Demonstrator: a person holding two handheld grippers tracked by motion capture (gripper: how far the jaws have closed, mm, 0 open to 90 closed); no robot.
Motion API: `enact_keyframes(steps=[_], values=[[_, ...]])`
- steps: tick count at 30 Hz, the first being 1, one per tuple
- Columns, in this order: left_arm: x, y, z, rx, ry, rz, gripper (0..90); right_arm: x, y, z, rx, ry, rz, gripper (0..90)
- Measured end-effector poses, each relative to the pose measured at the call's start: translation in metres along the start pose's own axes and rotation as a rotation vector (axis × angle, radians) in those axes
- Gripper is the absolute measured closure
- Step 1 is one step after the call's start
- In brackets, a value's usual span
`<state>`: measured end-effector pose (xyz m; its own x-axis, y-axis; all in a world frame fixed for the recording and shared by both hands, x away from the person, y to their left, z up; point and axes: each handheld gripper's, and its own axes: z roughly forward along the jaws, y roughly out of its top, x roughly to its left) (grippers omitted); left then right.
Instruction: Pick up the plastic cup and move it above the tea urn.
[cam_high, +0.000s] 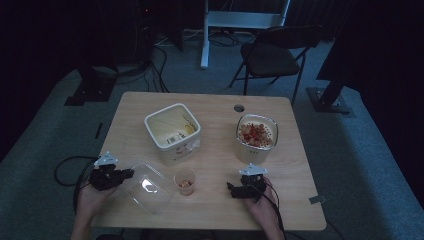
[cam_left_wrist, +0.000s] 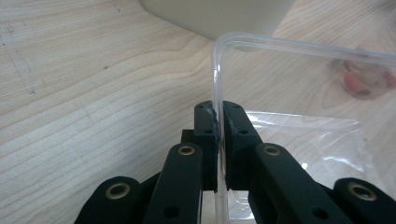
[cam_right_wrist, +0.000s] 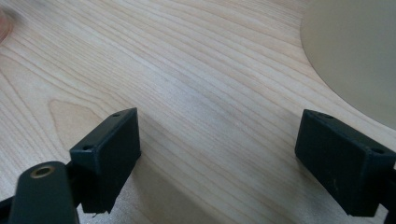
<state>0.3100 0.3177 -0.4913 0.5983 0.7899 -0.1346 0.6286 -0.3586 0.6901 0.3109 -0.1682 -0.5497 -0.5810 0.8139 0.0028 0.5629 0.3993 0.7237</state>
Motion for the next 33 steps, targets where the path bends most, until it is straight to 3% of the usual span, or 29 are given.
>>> enact_keyframes(steps=[7, 15, 26, 31, 33], values=[[0.009, 0.012, -0.02, -0.047, 0.031, -0.005, 87.3, 0.0, 0.0, 0.0, 0.0, -0.001, 0.001, 13.7], [0.02, 0.037, -0.047, -0.089, 0.082, 0.001, 87.5, 0.0, 0.0, 0.0, 0.0, -0.001, 0.001, 13.8], [0.036, 0.078, -0.084, -0.168, 0.073, -0.01, 87.6, 0.0, 0.0, 0.0, 0.0, -0.001, 0.001, 13.8], [0.04, 0.097, -0.093, -0.183, 0.059, -0.015, 87.6, 0.0, 0.0, 0.0, 0.0, -0.002, -0.001, 13.8], [0.042, 0.116, -0.098, -0.191, 0.065, -0.013, 87.5, 0.0, 0.0, 0.0, 0.001, -0.001, -0.002, 13.8]])
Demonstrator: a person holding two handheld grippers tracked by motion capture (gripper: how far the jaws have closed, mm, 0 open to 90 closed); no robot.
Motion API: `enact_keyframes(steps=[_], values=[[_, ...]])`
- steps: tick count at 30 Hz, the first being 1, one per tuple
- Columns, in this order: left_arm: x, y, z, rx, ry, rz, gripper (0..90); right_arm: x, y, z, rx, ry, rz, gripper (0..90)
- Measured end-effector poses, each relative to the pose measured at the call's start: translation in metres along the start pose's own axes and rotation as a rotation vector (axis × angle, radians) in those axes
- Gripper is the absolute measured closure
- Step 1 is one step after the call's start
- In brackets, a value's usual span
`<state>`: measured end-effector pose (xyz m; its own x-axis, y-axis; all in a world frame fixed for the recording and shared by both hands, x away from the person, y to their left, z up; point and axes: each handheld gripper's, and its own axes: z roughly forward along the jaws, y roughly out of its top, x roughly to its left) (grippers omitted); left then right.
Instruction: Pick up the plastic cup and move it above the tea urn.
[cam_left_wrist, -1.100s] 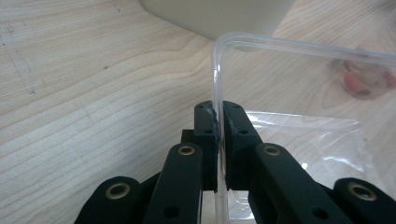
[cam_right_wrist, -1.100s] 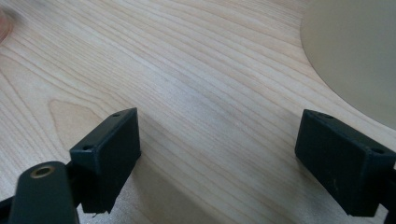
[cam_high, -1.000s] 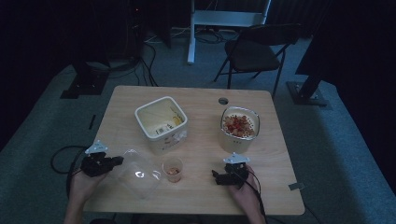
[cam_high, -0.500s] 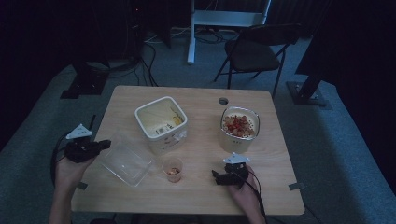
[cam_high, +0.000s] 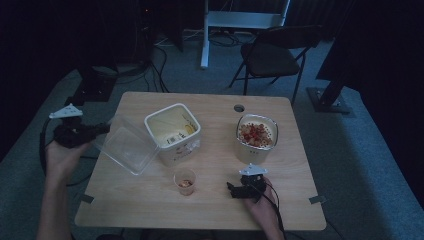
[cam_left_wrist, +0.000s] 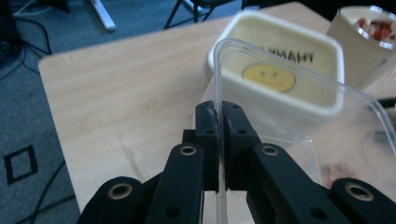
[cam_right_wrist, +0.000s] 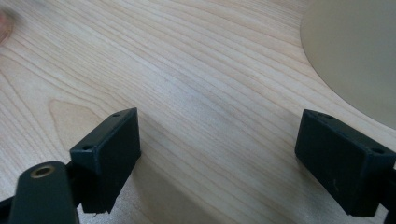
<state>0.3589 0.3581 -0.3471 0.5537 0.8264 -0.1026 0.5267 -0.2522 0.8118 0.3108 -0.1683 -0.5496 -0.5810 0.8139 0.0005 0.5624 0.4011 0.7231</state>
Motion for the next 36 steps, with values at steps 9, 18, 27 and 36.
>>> enact_keyframes(steps=[9, 18, 27, 36], values=[[0.004, 0.054, 0.013, -0.027, 0.037, -0.026, 87.3, 0.0, 0.0, 0.0, -0.001, -0.001, 0.001, 13.8], [-0.003, 0.096, 0.062, 0.047, 0.103, 0.013, 87.2, 0.0, 0.0, 0.0, -0.001, -0.001, 0.003, 13.8], [-0.011, 0.114, 0.085, 0.069, 0.078, 0.044, 72.6, 0.0, 0.0, 0.0, -0.001, -0.001, 0.004, 13.8], [-0.016, 0.106, 0.075, 0.007, 0.043, 0.052, 60.3, 0.001, 0.0, 0.0, -0.002, -0.002, 0.007, 13.8]])
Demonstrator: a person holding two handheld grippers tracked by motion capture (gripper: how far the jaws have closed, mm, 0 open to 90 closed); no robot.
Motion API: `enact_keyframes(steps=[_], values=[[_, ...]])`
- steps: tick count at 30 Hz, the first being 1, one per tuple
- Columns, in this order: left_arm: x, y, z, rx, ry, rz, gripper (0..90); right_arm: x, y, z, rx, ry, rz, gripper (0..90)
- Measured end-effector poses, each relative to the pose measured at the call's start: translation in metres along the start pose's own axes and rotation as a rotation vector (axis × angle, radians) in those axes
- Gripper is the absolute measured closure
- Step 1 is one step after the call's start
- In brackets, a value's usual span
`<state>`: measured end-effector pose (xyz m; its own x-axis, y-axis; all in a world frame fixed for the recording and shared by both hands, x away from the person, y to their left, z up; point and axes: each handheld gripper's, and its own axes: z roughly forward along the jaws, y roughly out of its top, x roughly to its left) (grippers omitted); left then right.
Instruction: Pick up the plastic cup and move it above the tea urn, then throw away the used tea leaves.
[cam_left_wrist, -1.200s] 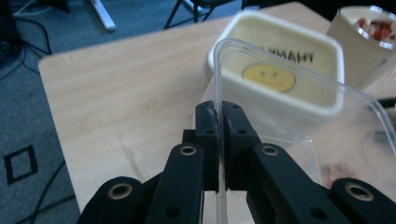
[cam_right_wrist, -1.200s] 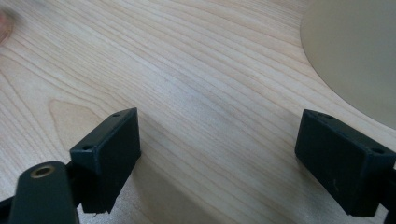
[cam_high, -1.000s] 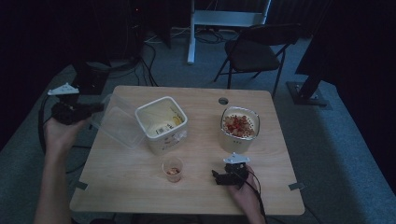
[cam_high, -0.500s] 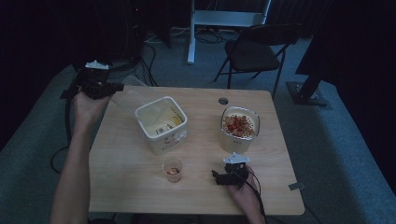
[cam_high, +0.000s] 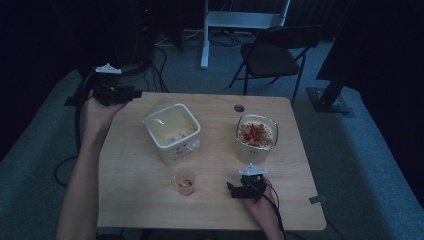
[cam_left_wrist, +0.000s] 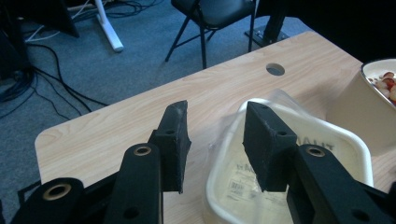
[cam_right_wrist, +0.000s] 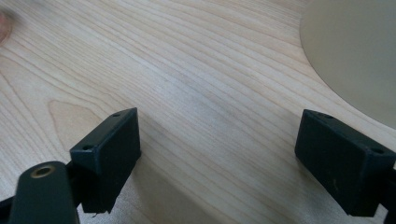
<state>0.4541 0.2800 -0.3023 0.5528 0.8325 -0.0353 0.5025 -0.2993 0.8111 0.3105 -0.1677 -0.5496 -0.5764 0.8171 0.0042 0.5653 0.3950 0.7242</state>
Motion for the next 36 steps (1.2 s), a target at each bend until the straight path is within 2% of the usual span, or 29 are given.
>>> enact_keyframes(steps=[6, 14, 18, 23, 29, 32, 34, 36], values=[[-0.003, -0.009, -0.006, -0.033, -0.007, -0.004, 59.4, 0.0, 0.0, 0.0, 0.001, -0.001, -0.002, 13.8], [-0.008, -0.025, -0.009, -0.059, -0.029, -0.004, 57.7, 0.0, 0.0, 0.0, 0.001, 0.0, -0.002, 13.8], [-0.013, -0.029, -0.01, -0.064, -0.025, -0.002, 56.7, 0.0, 0.0, 0.0, 0.001, 0.0, -0.003, 13.9], [-0.017, -0.036, -0.007, -0.071, -0.052, -0.009, 56.3, 0.0, 0.0, 0.0, 0.002, 0.0, -0.002, 13.9], [-0.032, -0.053, -0.008, -0.086, -0.08, 0.006, 53.6, 0.0, 0.0, 0.0, 0.001, -0.001, -0.002, 13.9], [-0.04, -0.066, -0.009, -0.099, -0.1, 0.008, 49.4, 0.0, 0.0, 0.0, 0.0, -0.001, -0.004, 13.8], [-0.042, -0.069, -0.01, -0.097, -0.098, 0.014, 47.1, 0.0, 0.0, 0.0, 0.0, 0.001, -0.005, 13.5], [-0.051, -0.082, -0.01, -0.104, -0.1, 0.026, 45.9, 0.0, 0.0, 0.0, 0.004, 0.009, -0.011, 12.8]])
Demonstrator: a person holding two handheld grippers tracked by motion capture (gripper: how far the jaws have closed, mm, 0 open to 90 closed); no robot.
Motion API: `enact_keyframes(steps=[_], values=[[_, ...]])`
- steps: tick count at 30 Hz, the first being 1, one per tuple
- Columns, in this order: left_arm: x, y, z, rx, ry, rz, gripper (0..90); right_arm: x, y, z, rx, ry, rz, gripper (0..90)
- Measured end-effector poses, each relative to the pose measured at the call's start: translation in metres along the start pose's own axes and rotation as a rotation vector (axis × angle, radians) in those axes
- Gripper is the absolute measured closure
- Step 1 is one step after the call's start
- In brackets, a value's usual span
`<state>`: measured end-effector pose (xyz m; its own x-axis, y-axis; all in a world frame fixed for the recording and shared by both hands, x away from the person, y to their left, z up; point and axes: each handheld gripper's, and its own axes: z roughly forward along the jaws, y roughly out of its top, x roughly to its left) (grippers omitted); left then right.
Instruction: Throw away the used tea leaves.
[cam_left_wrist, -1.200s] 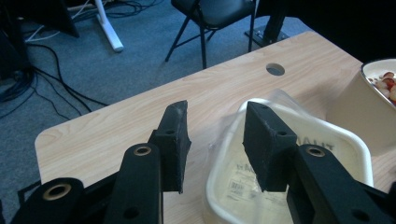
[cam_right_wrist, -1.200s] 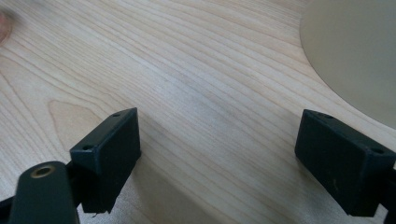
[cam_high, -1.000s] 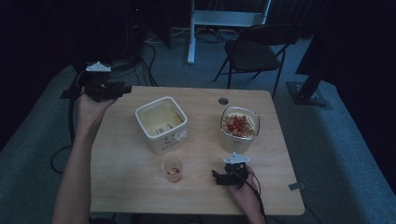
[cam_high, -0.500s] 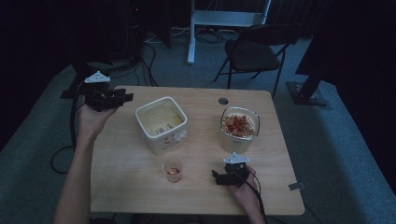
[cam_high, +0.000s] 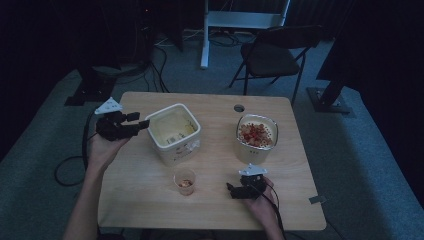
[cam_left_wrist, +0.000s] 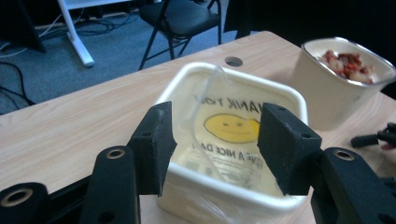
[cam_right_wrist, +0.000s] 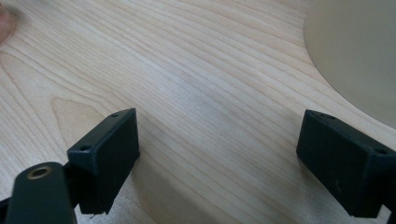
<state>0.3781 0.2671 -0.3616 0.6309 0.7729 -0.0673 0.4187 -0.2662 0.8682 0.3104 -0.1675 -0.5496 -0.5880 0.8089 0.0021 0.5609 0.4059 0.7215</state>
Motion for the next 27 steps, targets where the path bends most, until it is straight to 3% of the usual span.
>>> enact_keyframes(steps=[4, 6, 10, 11, 14, 16, 19, 27], values=[[-0.014, -0.02, 0.0, -0.008, -0.022, 0.01, 45.1, 0.001, 0.001, 0.0, 0.006, 0.0, 0.001, 14.5], [-0.021, -0.03, 0.001, -0.017, -0.028, 0.015, 45.2, 0.004, 0.003, -0.002, 0.02, -0.011, 0.007, 20.1], [-0.029, -0.041, 0.001, -0.029, -0.036, 0.011, 45.2, 0.018, 0.006, -0.001, 0.01, -0.001, -0.036, 20.8], [-0.032, -0.047, 0.001, -0.036, -0.036, 0.008, 45.3, 0.028, 0.009, 0.0, -0.004, 0.033, -0.081, 21.1], [-0.034, -0.053, 0.004, -0.018, -0.017, 0.019, 45.4, 0.042, 0.016, -0.001, -0.036, 0.078, -0.117, 20.6], [-0.036, -0.056, 0.006, -0.012, -0.012, 0.022, 45.4, 0.052, 0.023, 0.002, -0.028, 0.099, -0.11, 18.6], [-0.038, -0.062, 0.009, -0.005, 0.016, 0.033, 45.5, 0.061, 0.031, 0.004, -0.058, 0.149, -0.113, 17.3], [-0.035, -0.072, 0.011, -0.018, 0.017, -0.002, 46.1, 0.09, 0.051, 0.004, -0.156, 0.302, -0.17, 12.8]])
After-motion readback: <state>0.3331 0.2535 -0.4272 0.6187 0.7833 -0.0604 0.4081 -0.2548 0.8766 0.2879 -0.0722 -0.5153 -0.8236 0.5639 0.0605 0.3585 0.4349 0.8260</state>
